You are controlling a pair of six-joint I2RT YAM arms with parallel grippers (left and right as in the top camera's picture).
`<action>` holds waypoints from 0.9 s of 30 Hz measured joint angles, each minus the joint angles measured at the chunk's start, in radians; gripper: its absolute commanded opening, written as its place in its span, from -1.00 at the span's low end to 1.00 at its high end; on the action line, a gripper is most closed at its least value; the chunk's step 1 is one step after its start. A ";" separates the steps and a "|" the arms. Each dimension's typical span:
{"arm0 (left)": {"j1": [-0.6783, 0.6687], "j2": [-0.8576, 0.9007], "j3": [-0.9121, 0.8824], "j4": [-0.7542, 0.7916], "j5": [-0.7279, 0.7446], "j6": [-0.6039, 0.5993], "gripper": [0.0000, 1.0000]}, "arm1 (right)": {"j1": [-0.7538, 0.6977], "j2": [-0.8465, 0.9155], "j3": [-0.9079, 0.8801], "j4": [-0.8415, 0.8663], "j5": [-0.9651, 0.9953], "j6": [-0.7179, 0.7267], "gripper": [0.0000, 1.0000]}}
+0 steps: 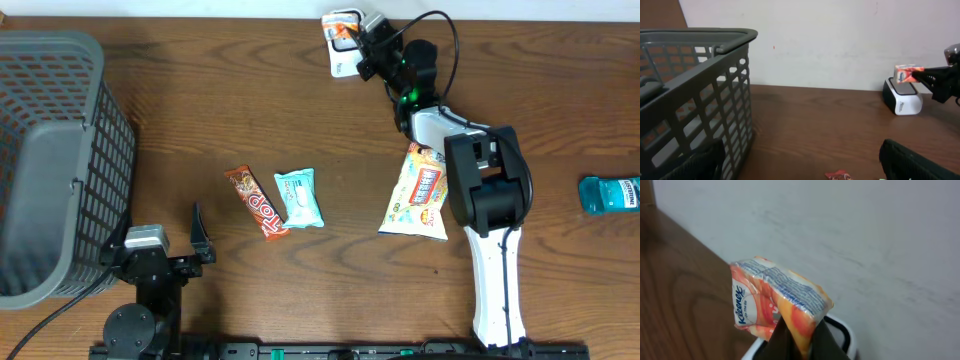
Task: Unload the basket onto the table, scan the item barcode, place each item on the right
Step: 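Carry the orange pack up to the white scanner face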
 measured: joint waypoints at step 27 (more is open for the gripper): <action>0.000 0.000 0.000 0.000 0.000 0.000 0.96 | -0.005 0.110 0.112 -0.012 0.082 0.061 -0.98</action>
